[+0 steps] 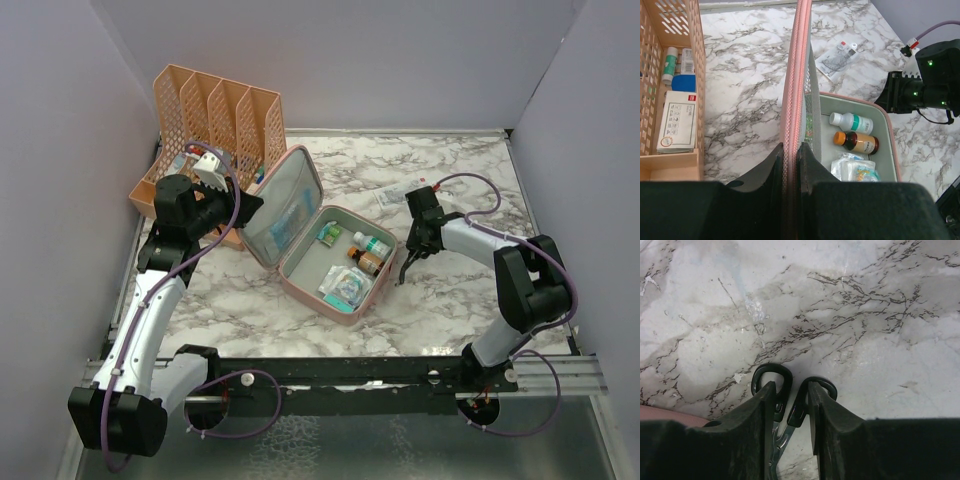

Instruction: Organize the medicine kit

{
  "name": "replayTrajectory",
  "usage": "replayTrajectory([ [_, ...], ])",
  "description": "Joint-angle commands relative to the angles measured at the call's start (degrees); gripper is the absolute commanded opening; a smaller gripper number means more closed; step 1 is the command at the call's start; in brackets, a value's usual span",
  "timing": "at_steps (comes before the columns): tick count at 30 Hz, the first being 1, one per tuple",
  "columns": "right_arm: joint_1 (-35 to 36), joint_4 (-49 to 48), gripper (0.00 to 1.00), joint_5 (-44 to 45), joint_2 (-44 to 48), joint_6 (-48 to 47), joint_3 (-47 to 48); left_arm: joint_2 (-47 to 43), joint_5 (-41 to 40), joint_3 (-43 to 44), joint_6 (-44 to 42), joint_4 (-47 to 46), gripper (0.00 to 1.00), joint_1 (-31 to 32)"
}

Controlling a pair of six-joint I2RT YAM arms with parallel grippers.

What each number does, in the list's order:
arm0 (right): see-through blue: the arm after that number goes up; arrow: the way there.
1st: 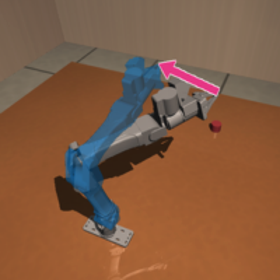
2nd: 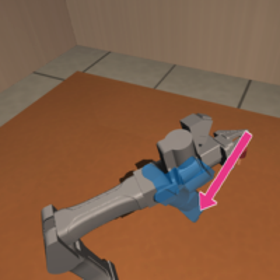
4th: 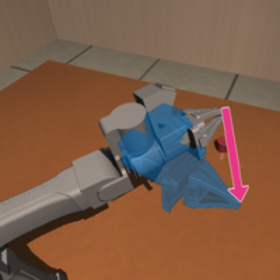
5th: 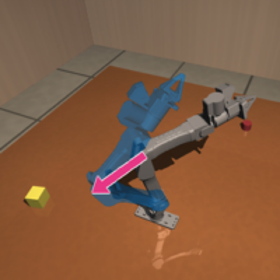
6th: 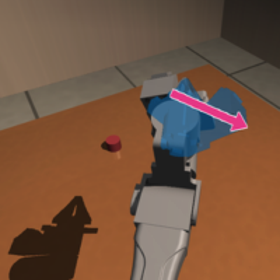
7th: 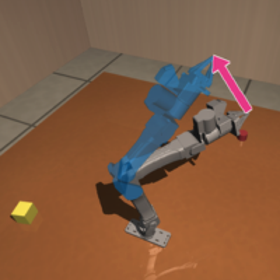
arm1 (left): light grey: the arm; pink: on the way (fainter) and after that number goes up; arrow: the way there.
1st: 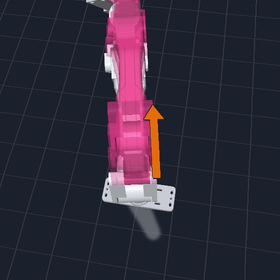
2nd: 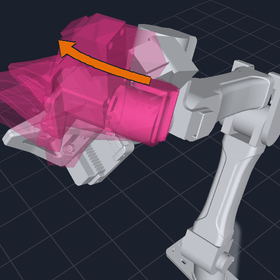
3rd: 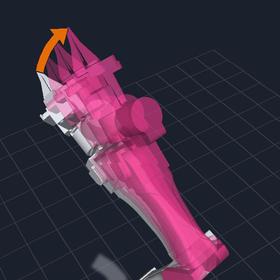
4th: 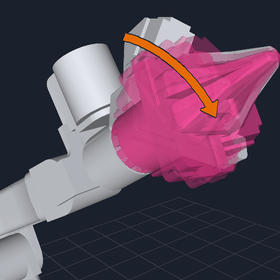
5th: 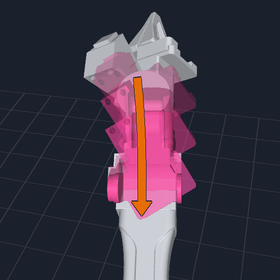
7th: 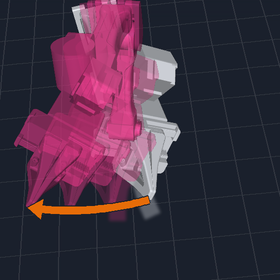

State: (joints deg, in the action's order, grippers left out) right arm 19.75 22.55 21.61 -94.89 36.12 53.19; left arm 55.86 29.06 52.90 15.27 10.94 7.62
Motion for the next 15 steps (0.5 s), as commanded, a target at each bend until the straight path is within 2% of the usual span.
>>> replayTrajectory([
  [1, -0.49, -2.15, 0.31, -2.43, -0.95, -0.47, -0.49, 0.18, -0.74, -1.48, -1.00, -1.01, 0.00, 0.21],
  [11, -0.59, 0.17, 0.25, -1.95, -1.71, -0.02, 0.71, 0.31, -0.66, -1.47, -1.01, -1.08, 0.00, 0.25],
  [15, -0.59, 0.79, 0.28, -1.70, -2.63, -0.36, 1.39, 0.29, -0.74, -1.56, -1.01, -1.06, 0.00, 0.21],
])
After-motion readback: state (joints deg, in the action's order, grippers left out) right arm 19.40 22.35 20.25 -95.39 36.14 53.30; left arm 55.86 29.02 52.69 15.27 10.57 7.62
